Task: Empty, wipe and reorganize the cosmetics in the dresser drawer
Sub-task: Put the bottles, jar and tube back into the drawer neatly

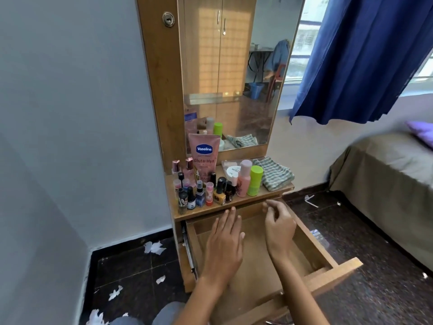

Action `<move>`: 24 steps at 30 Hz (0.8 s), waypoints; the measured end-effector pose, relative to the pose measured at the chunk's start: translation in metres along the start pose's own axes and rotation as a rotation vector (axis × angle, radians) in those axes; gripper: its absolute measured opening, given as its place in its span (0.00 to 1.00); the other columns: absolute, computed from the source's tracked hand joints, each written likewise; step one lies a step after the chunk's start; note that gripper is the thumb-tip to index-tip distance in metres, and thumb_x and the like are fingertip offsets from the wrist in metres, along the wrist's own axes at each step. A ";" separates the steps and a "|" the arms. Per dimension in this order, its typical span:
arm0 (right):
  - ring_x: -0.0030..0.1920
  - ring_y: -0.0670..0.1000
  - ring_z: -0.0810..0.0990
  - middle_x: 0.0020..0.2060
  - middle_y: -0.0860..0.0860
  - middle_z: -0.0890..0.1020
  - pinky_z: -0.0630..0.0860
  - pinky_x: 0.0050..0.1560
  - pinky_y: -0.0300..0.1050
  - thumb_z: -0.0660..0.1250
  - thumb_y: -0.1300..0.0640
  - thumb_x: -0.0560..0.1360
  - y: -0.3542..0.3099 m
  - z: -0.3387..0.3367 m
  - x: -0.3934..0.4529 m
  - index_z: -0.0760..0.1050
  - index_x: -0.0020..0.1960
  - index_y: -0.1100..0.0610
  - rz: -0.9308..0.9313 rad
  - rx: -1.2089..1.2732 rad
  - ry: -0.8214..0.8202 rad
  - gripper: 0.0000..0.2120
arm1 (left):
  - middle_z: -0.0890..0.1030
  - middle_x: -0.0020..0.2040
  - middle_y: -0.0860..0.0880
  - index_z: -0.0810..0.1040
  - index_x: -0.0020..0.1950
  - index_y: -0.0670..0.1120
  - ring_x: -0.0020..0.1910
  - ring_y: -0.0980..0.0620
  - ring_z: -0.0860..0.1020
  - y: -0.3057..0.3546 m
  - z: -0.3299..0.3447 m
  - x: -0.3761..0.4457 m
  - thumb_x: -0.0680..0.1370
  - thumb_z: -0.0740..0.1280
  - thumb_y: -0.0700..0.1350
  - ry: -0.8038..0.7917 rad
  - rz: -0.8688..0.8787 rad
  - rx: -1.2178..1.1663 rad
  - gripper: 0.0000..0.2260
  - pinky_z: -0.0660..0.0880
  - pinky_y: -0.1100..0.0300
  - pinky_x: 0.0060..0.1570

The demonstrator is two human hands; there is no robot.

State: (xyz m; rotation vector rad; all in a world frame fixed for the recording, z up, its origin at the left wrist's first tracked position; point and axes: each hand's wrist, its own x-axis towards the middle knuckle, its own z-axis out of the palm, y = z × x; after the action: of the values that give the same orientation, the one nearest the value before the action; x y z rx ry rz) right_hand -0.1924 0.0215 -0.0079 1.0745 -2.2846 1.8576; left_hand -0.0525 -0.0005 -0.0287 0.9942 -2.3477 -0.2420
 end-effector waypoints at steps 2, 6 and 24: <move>0.44 0.40 0.82 0.42 0.46 0.84 0.75 0.46 0.29 0.64 0.66 0.77 -0.002 0.003 -0.029 0.79 0.53 0.55 -0.001 0.029 -0.125 0.09 | 0.74 0.67 0.48 0.75 0.66 0.46 0.68 0.51 0.71 -0.007 -0.011 -0.018 0.81 0.53 0.48 0.088 -0.034 -0.038 0.19 0.68 0.52 0.68; 0.44 0.36 0.81 0.42 0.42 0.84 0.75 0.44 0.28 0.66 0.66 0.76 -0.011 0.023 -0.066 0.78 0.55 0.54 -0.087 0.058 -0.331 0.12 | 0.78 0.56 0.50 0.77 0.61 0.46 0.57 0.54 0.74 -0.023 -0.036 -0.035 0.80 0.58 0.44 0.309 -0.109 -0.073 0.13 0.74 0.54 0.56; 0.44 0.38 0.81 0.47 0.43 0.83 0.79 0.42 0.36 0.68 0.60 0.77 -0.026 0.047 -0.088 0.77 0.58 0.53 -0.279 0.046 -0.414 0.10 | 0.78 0.53 0.47 0.79 0.53 0.46 0.54 0.49 0.74 -0.079 -0.065 0.012 0.72 0.74 0.47 0.518 -0.254 0.048 0.12 0.75 0.54 0.51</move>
State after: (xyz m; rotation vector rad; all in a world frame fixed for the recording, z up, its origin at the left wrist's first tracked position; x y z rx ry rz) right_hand -0.0935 0.0227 -0.0360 1.8253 -2.1280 1.7123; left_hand 0.0249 -0.0611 0.0003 1.2120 -1.7685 -0.0169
